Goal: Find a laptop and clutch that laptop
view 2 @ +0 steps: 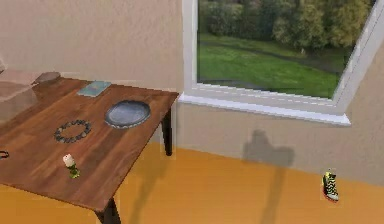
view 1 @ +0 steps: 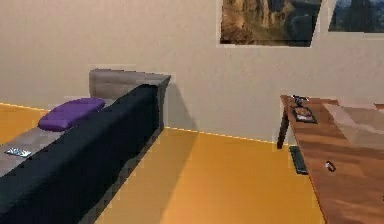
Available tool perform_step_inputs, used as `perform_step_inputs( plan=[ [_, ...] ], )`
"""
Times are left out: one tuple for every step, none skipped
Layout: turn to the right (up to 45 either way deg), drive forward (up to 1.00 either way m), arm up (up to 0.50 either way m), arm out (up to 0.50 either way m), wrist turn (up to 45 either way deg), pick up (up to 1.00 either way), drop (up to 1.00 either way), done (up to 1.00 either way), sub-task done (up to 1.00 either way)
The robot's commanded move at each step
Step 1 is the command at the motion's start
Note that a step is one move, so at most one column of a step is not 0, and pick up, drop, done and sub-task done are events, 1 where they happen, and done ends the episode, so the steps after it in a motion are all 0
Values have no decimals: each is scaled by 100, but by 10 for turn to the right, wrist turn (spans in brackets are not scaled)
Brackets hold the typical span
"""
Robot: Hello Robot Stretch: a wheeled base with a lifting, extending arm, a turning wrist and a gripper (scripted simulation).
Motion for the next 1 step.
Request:
perform_step_inputs(
  plan=[
    [0,35,0,0,0,0,0,0,0]
  ],
)
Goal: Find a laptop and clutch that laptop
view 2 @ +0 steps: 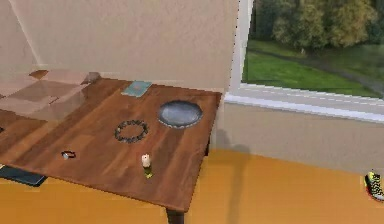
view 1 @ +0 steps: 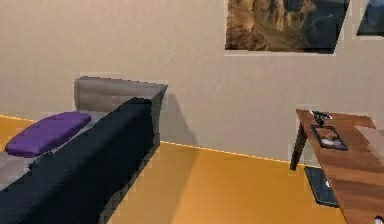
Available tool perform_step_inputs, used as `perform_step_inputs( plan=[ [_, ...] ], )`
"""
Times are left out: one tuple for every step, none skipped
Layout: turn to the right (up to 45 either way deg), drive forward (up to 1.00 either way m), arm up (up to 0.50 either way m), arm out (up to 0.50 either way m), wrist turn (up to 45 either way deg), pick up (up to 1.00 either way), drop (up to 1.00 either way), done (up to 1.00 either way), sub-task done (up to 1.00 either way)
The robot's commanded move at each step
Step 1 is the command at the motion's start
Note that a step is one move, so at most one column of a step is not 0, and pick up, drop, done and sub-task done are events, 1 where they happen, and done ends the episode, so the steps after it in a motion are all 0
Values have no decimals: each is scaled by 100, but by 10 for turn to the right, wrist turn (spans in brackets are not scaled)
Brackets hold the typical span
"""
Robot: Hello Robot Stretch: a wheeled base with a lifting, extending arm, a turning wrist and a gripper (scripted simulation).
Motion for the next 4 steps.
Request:
perform_step_inputs(
  plan=[
    [120,0,0,0,0,0,0,0,0],
    [0,90,0,0,0,0,0,0,0],
    [-330,0,0,0,0,0,0,0,0],
    [390,0,0,0,0,0,0,0,0]
  ],
)
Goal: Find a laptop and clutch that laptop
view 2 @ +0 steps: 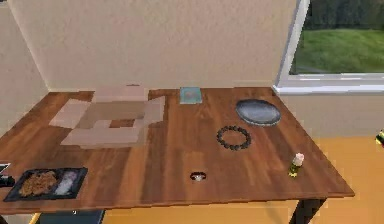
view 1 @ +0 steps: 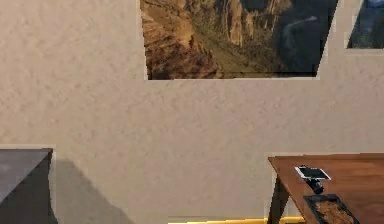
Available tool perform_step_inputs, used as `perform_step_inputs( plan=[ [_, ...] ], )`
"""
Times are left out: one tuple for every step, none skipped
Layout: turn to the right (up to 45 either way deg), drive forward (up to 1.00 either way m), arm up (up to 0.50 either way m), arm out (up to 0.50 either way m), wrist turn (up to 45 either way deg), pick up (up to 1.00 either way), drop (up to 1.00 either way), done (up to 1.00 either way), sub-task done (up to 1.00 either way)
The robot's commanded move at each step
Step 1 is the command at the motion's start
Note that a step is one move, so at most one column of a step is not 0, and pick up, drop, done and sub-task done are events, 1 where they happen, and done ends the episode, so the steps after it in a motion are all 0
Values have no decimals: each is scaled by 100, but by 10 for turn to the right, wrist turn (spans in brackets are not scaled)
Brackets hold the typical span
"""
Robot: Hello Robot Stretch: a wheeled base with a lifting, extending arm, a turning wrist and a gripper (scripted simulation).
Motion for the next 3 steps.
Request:
perform_step_inputs(
  plan=[
    [0,60,0,0,0,0,0,0,0],
    [-120,0,0,0,0,0,0,0,0],
    [0,0,10,0,0,0,0,0,0]
  ],
)
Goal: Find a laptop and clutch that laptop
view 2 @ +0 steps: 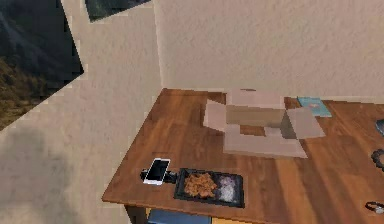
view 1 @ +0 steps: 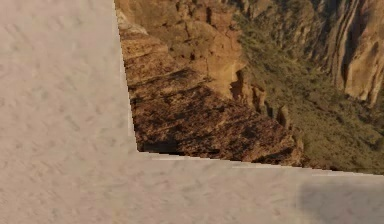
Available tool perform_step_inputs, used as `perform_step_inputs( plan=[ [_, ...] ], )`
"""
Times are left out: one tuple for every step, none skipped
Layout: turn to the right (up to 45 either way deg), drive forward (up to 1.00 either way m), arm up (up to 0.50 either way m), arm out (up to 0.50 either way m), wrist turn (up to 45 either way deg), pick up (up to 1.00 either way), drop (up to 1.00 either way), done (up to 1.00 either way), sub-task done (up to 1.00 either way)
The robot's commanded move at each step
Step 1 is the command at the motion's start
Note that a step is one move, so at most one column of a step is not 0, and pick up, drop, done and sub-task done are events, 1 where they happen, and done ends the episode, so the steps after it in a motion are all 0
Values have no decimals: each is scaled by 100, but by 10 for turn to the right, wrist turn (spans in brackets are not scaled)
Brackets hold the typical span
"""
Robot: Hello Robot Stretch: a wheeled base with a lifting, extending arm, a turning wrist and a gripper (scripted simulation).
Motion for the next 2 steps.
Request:
perform_step_inputs(
  plan=[
    [0,0,0,38,0,0,0,0,0],
    [0,0,0,0,450,0,0,0,0]
  ],
)
